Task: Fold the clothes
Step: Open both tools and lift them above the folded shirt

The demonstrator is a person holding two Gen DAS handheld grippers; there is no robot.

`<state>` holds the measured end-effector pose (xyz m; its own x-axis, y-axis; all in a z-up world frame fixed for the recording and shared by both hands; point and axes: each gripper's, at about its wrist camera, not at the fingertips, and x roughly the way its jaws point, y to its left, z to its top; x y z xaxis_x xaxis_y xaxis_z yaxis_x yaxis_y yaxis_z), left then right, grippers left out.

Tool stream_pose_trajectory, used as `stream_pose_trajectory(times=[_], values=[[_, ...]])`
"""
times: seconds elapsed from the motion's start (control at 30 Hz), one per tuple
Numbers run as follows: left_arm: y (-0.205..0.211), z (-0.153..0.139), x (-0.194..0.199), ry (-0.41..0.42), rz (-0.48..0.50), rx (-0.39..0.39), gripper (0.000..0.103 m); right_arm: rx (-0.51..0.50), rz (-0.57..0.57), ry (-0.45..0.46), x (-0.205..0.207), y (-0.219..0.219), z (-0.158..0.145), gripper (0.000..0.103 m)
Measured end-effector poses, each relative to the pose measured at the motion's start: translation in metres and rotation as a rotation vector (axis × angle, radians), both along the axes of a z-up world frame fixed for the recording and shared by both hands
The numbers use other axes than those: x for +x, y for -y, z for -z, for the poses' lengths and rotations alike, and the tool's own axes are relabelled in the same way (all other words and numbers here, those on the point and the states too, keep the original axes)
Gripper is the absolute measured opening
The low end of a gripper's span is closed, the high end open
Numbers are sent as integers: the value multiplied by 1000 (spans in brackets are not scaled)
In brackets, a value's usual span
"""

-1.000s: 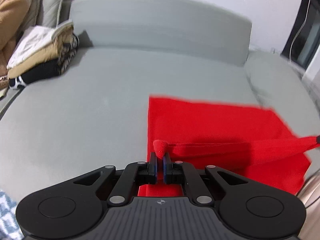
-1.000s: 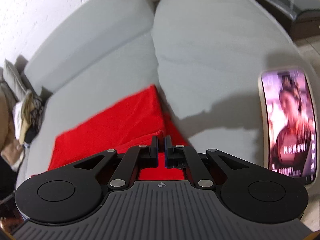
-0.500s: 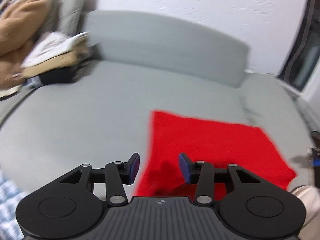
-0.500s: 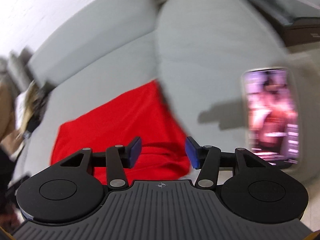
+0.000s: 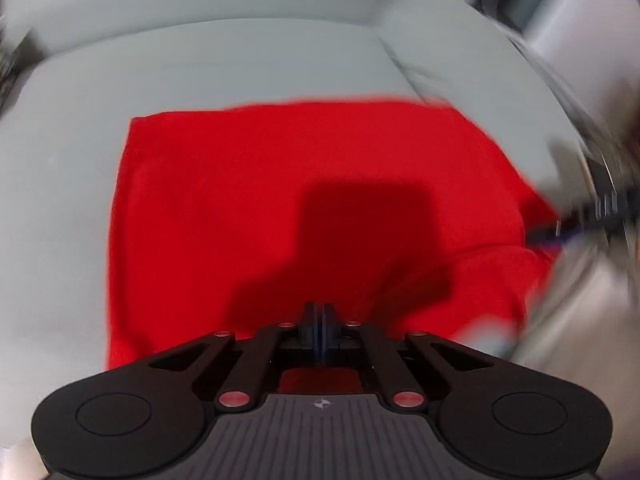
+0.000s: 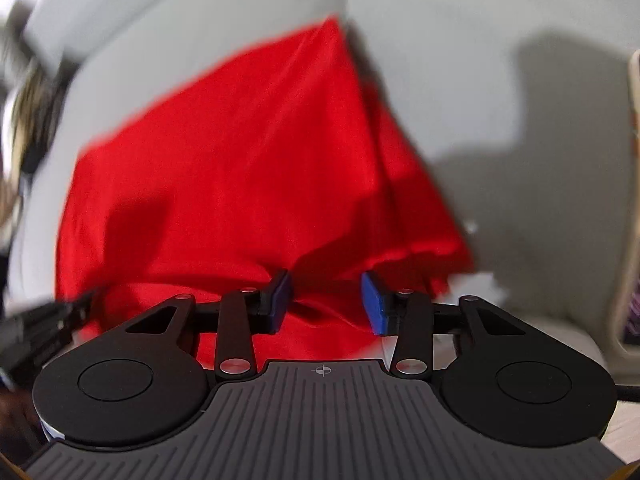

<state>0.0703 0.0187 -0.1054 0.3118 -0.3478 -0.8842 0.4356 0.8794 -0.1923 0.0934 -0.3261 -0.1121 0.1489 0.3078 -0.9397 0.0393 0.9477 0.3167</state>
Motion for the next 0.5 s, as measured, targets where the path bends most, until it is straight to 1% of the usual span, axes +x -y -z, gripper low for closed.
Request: stream_pose_trajectory(times=[0.03, 0.07, 0.1, 0.17, 0.2, 0.23, 0.27, 0.3, 0.33, 0.4, 0.43, 0.47, 0.5], values=[[-8, -5, -13, -13, 27, 0, 0, 1, -25, -16, -12, 3, -6, 40], [-17, -11, -26, -21, 46, -8, 1, -10, -37, -8, -24, 6, -14, 41], [-27, -16, -35, -17, 45, -11, 6, -25, -45, 9, -35, 9, -21, 42], [-41, -30, -46, 20, -2, -25, 6, -42, -9, 64, -47, 16, -36, 51], [-45, -36, -47, 46, -30, -39, 11, -42, 18, 96, -48, 18, -42, 52], [-46, -41, -45, 76, -55, -57, 19, -41, 45, 128, -49, 20, -47, 52], [-46, -46, -41, 106, -79, -74, 23, -35, 60, 161, -47, 18, -50, 52], [-41, -46, -35, 126, -93, -85, 29, -28, 72, 193, -45, 15, -51, 51], [-33, -45, -28, 142, -103, -95, 30, -26, 67, 220, -41, 9, -50, 50], [-17, -42, -13, 175, -124, -114, 31, -18, 38, 261, -30, -7, -45, 50], [-8, -37, -8, 193, -123, -108, 31, -9, 18, 275, -25, -16, -41, 46], [2, -30, -4, 211, -118, -97, 31, -18, -1, 286, -23, -26, -38, 43], [12, -24, 0, 230, -112, -85, 31, -61, -30, 288, -20, -37, -30, 43]])
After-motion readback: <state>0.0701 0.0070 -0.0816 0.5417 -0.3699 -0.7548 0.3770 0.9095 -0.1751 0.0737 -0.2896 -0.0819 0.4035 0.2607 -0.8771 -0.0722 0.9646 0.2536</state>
